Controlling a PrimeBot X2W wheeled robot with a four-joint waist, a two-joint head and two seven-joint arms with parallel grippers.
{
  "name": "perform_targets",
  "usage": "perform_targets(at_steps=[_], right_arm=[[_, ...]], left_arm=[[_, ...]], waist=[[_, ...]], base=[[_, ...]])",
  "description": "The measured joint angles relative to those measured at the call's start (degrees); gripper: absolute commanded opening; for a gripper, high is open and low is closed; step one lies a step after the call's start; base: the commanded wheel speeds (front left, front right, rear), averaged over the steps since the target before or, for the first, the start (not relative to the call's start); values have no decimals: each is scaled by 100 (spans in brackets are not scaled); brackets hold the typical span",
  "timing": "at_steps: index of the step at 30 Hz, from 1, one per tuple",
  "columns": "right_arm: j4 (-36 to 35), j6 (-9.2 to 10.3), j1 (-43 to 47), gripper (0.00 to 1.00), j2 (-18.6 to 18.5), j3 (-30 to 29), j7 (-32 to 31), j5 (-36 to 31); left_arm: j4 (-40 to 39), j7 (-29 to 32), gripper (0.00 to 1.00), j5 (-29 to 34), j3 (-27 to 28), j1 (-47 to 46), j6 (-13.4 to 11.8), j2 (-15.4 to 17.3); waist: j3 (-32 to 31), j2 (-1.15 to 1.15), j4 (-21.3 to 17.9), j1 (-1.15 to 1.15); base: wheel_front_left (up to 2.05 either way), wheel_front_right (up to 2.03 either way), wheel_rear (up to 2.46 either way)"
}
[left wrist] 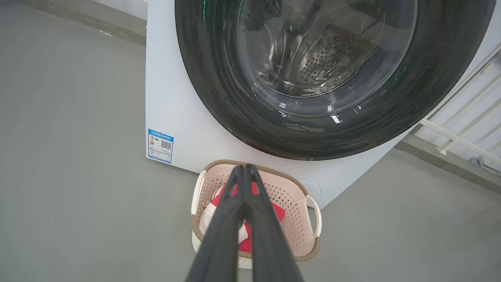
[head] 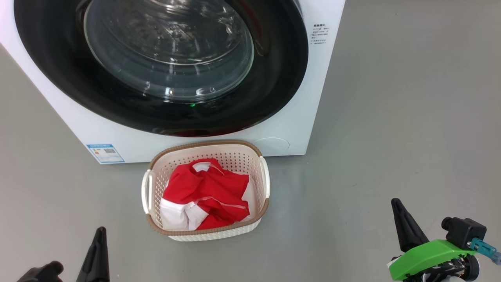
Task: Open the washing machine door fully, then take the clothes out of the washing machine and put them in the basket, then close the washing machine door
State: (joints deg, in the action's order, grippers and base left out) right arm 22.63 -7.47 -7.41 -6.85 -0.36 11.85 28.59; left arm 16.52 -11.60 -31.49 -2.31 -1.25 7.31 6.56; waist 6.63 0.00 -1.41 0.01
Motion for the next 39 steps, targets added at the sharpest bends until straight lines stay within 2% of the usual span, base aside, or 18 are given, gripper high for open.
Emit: perform_targets(at_steps=[39], right_arm=[[-254,1,40,0,138,-247,-677,2314]], left_arm=[[-12,610,0,-2254,190,-26,0,-121]], waist=[[-238,0,52,0]], base=[[0,0,0]])
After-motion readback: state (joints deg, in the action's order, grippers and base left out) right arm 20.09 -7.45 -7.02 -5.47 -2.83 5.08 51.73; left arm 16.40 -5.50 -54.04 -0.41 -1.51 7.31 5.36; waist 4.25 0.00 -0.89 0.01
